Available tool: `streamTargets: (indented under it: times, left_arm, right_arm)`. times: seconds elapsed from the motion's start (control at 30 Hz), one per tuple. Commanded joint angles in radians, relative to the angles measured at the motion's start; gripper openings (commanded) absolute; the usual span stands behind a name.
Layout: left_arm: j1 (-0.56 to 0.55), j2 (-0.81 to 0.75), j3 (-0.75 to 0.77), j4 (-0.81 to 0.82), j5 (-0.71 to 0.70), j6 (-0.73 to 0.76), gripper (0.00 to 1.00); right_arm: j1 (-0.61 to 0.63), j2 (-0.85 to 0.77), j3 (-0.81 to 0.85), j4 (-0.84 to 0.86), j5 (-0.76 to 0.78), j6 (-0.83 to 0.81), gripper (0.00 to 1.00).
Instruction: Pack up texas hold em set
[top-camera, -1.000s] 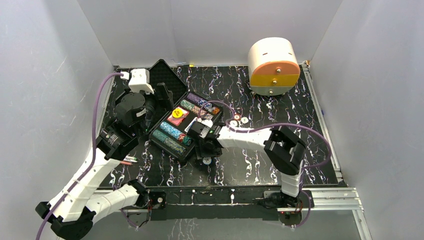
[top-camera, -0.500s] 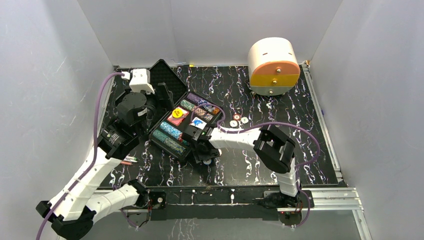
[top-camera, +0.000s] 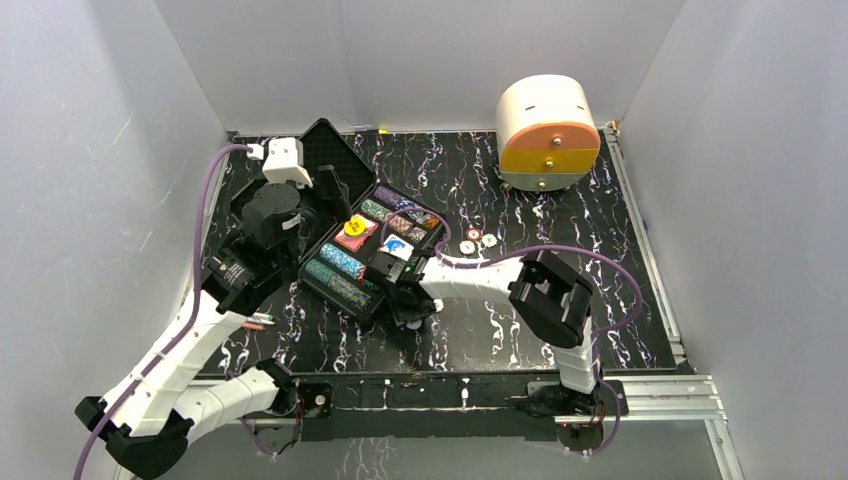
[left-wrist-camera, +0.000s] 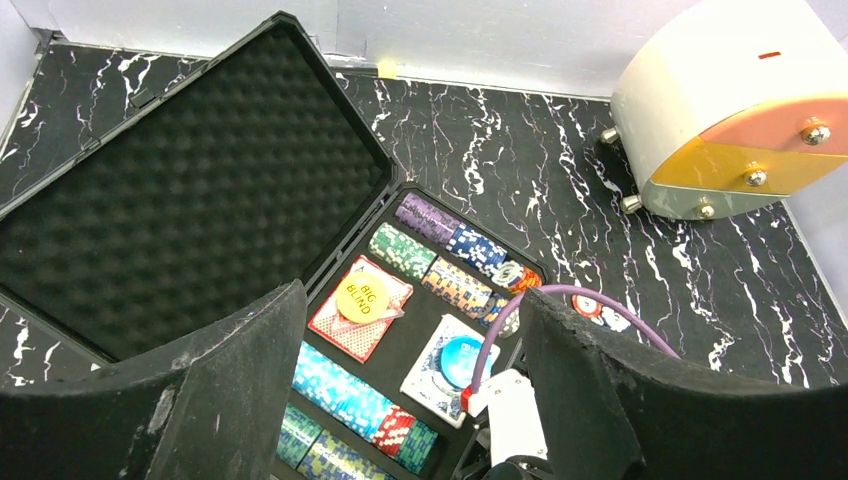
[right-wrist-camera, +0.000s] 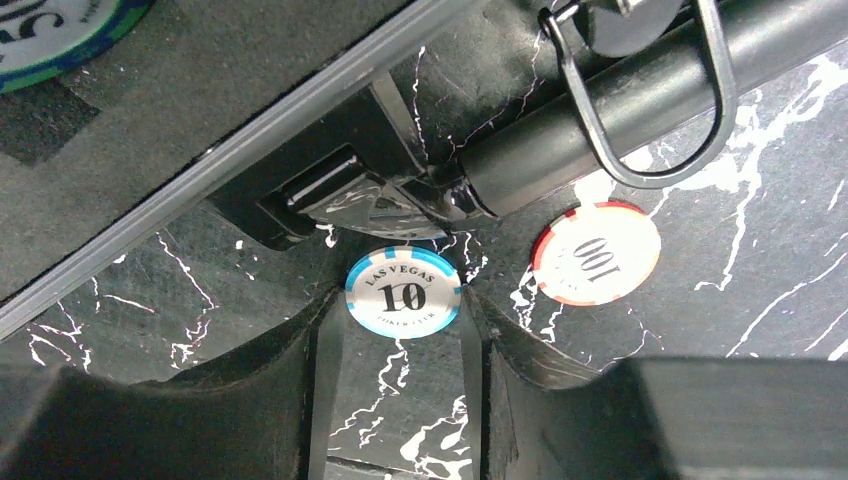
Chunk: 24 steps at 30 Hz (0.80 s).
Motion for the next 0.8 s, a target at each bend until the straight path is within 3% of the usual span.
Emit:
streamTargets:
  times: [0.0, 0.27, 0.4, 0.5, 0.77]
  left_arm:
    - [-0.003, -0.003, -0.006, -0.012, -0.006, -0.032, 0.77]
    - [-0.003, -0.037, -0.131, -0.061, 0.174, -0.177, 0.77]
    - [-0.003, -0.017, -0.175, -0.016, 0.428, -0.154, 0.84]
    - [-0.003, 0.018, -0.189, -0.006, 0.525, -0.151, 0.87]
    - [-0.003, 0.029, -0.281, 0.04, 0.519, -0.188, 0.87]
  right_arm:
    - [0.003, -0.004, -0.065, 0.066, 0.054, 0.014, 0.49]
    - [0.002, -0.18, -0.148, 0.083, 0.135, 0.074, 0.49]
    - [0.0, -0.26, -0.17, 0.058, 0.185, 0.126, 0.49]
    - [-0.013, -0.296, -0.189, 0.058, 0.21, 0.172, 0.49]
    - [-0.123, -0.429, -0.301, 0.141, 0.149, 0.271, 0.49]
